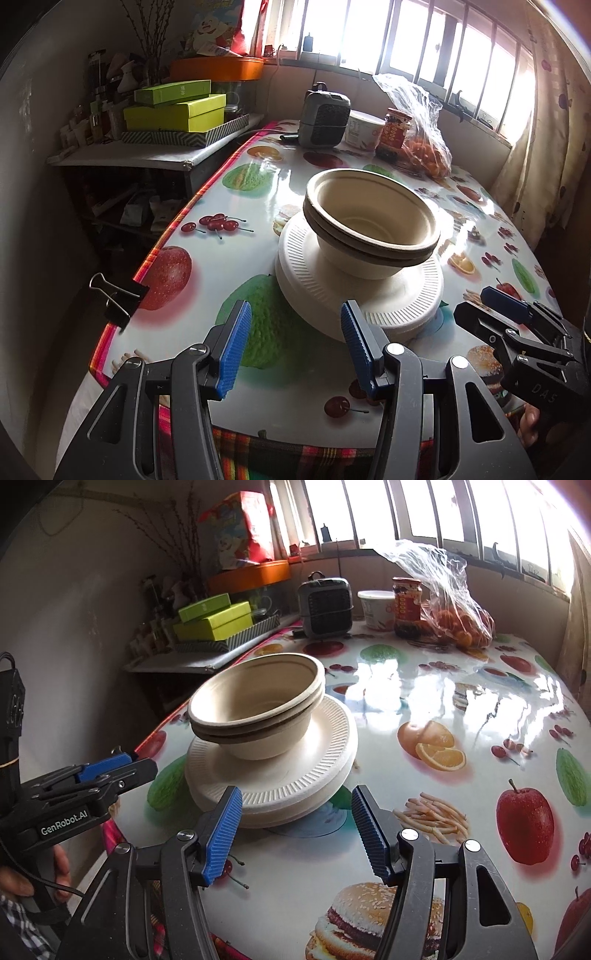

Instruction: Organize plates and bowls

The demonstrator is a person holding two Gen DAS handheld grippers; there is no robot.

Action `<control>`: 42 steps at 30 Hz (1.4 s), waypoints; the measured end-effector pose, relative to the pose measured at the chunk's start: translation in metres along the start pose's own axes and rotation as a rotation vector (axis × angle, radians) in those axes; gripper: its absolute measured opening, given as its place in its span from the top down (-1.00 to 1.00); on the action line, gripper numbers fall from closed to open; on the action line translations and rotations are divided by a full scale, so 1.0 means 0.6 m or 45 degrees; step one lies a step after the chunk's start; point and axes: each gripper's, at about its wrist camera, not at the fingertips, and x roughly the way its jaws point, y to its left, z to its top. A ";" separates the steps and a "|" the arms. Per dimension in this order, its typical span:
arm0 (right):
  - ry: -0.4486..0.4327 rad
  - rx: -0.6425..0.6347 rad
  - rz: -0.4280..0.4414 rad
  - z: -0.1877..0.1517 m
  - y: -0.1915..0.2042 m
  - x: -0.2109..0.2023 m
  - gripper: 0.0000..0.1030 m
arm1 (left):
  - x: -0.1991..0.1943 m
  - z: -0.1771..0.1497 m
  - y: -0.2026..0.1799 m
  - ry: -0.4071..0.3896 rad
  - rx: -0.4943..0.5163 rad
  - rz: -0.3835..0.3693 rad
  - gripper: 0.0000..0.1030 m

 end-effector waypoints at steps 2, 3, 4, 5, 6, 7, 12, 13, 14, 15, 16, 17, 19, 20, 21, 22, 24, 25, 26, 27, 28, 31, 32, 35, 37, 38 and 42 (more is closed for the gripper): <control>0.019 -0.003 -0.012 -0.010 -0.001 0.004 -0.20 | 0.005 -0.011 0.000 0.014 0.006 0.002 -0.01; 0.025 -0.006 -0.020 -0.015 -0.001 0.005 -0.20 | 0.008 -0.017 -0.001 0.020 0.013 0.005 -0.01; 0.032 -0.009 -0.024 -0.018 -0.002 0.007 -0.20 | 0.010 -0.023 0.000 0.026 0.016 0.009 -0.01; 0.040 -0.012 -0.027 -0.022 -0.002 0.009 -0.20 | 0.012 -0.028 0.001 0.030 0.018 0.015 -0.01; 0.049 -0.014 -0.028 -0.026 -0.002 0.011 -0.20 | 0.013 -0.032 0.001 0.034 0.022 0.021 -0.01; 0.058 -0.017 -0.035 -0.029 -0.002 0.013 -0.20 | 0.015 -0.036 0.002 0.041 0.020 0.019 -0.01; 0.092 -0.019 -0.067 -0.041 -0.005 0.025 -0.21 | 0.026 -0.047 0.004 0.077 0.023 0.011 -0.01; 0.101 -0.022 -0.076 -0.043 -0.005 0.028 -0.21 | 0.029 -0.048 0.004 0.085 0.021 0.011 -0.01; 0.107 -0.026 -0.080 -0.045 -0.004 0.030 -0.21 | 0.031 -0.050 0.003 0.087 0.025 0.015 -0.01; 0.113 -0.030 -0.080 -0.046 -0.004 0.032 -0.22 | 0.032 -0.051 0.001 0.090 0.032 0.017 -0.01; 0.120 -0.035 -0.078 -0.048 -0.003 0.034 -0.23 | 0.034 -0.053 0.000 0.096 0.031 0.014 -0.01; 0.124 -0.042 -0.081 -0.049 -0.001 0.035 -0.25 | 0.036 -0.054 0.000 0.102 0.029 0.008 -0.01; 0.127 -0.053 -0.090 -0.051 0.001 0.037 -0.27 | 0.041 -0.056 0.001 0.119 0.022 0.013 -0.01; 0.129 -0.055 -0.088 -0.051 0.002 0.038 -0.28 | 0.043 -0.057 0.001 0.124 0.024 0.023 -0.01; 0.133 -0.056 -0.089 -0.052 0.003 0.039 -0.31 | 0.045 -0.058 0.001 0.129 0.022 0.024 -0.01; 0.140 -0.057 -0.095 -0.053 0.004 0.041 -0.32 | 0.048 -0.059 0.002 0.134 0.017 0.022 -0.01; 0.154 -0.057 -0.107 -0.056 0.003 0.045 -0.36 | 0.049 -0.060 0.001 0.130 0.023 0.026 -0.01; 0.156 -0.056 -0.107 -0.057 0.003 0.046 -0.37 | 0.049 -0.060 0.000 0.129 0.026 0.027 -0.01; 0.155 -0.055 -0.110 -0.057 0.003 0.047 -0.41 | 0.050 -0.061 -0.001 0.125 0.031 0.028 -0.01; 0.154 -0.055 -0.113 -0.057 0.004 0.047 -0.42 | 0.051 -0.061 -0.003 0.121 0.037 0.030 -0.02; 0.154 -0.055 -0.116 -0.058 0.004 0.048 -0.43 | 0.053 -0.061 -0.004 0.119 0.042 0.032 -0.03; 0.154 -0.073 -0.132 -0.060 0.009 0.050 -0.51 | 0.055 -0.062 -0.009 0.112 0.054 0.047 -0.06; 0.155 -0.078 -0.138 -0.061 0.011 0.051 -0.55 | 0.055 -0.062 -0.009 0.110 0.056 0.051 -0.06; 0.154 -0.098 -0.172 -0.066 0.017 0.053 -0.60 | 0.056 -0.063 -0.011 0.103 0.060 0.062 -0.07; 0.152 -0.106 -0.180 -0.068 0.019 0.054 -0.64 | 0.057 -0.063 -0.013 0.100 0.071 0.077 -0.07; 0.150 -0.103 -0.184 -0.069 0.019 0.054 -0.64 | 0.058 -0.064 -0.016 0.100 0.080 0.085 -0.08; 0.142 -0.095 -0.196 -0.070 0.018 0.053 -0.67 | 0.060 -0.064 -0.018 0.096 0.091 0.094 -0.13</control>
